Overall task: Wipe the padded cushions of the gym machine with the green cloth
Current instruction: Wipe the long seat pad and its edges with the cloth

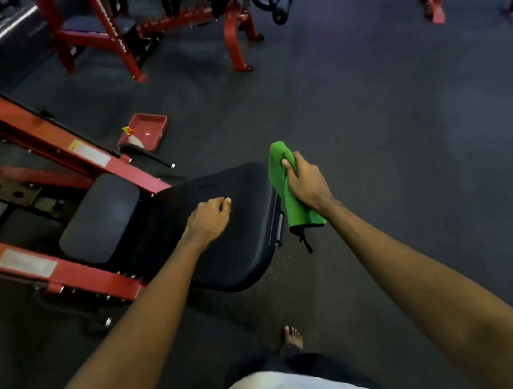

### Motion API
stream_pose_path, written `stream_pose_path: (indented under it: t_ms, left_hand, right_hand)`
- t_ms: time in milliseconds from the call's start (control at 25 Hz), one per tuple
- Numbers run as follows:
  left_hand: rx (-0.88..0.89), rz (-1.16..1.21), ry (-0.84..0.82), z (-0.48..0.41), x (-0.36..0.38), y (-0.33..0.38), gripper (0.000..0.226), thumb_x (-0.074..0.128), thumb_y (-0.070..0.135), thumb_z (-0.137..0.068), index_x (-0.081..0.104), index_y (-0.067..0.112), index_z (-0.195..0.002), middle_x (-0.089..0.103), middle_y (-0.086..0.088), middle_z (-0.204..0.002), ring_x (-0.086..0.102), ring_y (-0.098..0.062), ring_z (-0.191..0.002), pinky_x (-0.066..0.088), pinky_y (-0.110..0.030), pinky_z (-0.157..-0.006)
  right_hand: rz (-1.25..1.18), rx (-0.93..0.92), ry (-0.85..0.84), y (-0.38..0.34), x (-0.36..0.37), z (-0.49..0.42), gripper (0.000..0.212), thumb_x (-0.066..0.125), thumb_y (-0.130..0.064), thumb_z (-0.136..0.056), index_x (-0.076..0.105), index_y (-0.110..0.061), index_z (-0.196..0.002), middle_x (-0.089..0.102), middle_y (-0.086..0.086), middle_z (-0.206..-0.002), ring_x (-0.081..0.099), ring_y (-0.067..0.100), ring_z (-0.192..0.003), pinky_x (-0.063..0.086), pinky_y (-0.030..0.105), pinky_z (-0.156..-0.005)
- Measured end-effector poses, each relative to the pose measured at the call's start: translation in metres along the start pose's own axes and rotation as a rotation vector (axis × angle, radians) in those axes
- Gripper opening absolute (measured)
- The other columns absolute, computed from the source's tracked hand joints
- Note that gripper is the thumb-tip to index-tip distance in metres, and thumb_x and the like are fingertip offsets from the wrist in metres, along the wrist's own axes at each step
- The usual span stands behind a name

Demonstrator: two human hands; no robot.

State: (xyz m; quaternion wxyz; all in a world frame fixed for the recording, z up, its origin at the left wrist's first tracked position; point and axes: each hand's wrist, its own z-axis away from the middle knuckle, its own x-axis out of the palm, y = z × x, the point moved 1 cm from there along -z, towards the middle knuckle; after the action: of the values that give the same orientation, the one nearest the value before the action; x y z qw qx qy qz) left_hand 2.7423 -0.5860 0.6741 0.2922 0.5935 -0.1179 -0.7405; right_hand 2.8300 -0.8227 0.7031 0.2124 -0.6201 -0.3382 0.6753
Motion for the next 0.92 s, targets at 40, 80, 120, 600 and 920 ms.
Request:
stream_pose_path:
  t_ms: [40, 80, 120, 600, 920]
  left_hand:
    - [-0.027, 0.014, 0.018, -0.017, -0.002, 0.002, 0.045, 0.035, 0.048, -0.104, 0.067, 0.020, -0.091, 0.070, -0.005, -0.085, 0.067, -0.026, -0.081, 0.056, -0.045, -0.083]
    - [-0.057, 0.023, 0.031, -0.033, -0.004, 0.001, 0.045, 0.035, 0.048, -0.104, 0.067, 0.020, -0.092, 0.071, -0.007, -0.086, 0.067, -0.028, -0.083, 0.056, -0.045, -0.083]
    - [-0.093, 0.024, 0.041, -0.049, -0.005, 0.000, 0.044, 0.035, 0.048, -0.104, 0.068, 0.019, -0.094, 0.071, -0.008, -0.088, 0.068, -0.030, -0.084, 0.056, -0.045, -0.084]
    - [-0.461, 0.183, 0.135, -0.220, -0.015, -0.017, 0.049, 0.031, 0.049, -0.105, 0.069, 0.020, -0.117, 0.069, -0.019, -0.117, 0.064, -0.040, -0.110, 0.051, -0.045, -0.098]
    - [-0.848, 0.340, 0.362, -0.215, -0.019, -0.048, 0.055, 0.027, 0.049, -0.106, 0.067, 0.013, -0.115, 0.068, -0.018, -0.121, 0.062, -0.038, -0.113, 0.047, -0.047, -0.101]
  right_hand:
    - [-0.001, -0.012, -0.016, 0.001, -0.001, -0.024, 0.032, 0.038, -0.042, -0.108, 0.051, -0.014, -0.118, 0.069, 0.016, -0.102, 0.065, 0.040, -0.091, 0.050, 0.043, -0.071]
    - [-0.008, -0.030, -0.038, 0.001, 0.001, -0.048, 0.032, 0.039, -0.042, -0.108, 0.052, -0.014, -0.118, 0.069, 0.017, -0.104, 0.065, 0.041, -0.093, 0.051, 0.045, -0.073]
    - [-0.013, -0.045, -0.070, -0.003, 0.003, -0.070, 0.032, 0.039, -0.042, -0.108, 0.052, -0.014, -0.119, 0.070, 0.018, -0.105, 0.065, 0.042, -0.095, 0.052, 0.046, -0.074]
    - [0.100, -0.268, -0.435, -0.031, 0.076, -0.310, 0.032, 0.038, -0.042, -0.107, 0.050, -0.015, -0.119, 0.069, 0.020, -0.109, 0.063, 0.045, -0.102, 0.050, 0.046, -0.079]
    - [0.165, -0.498, -0.775, -0.071, 0.163, -0.391, 0.034, 0.039, -0.041, -0.107, 0.050, -0.013, -0.124, 0.067, 0.027, -0.116, 0.061, 0.051, -0.108, 0.050, 0.050, -0.086]
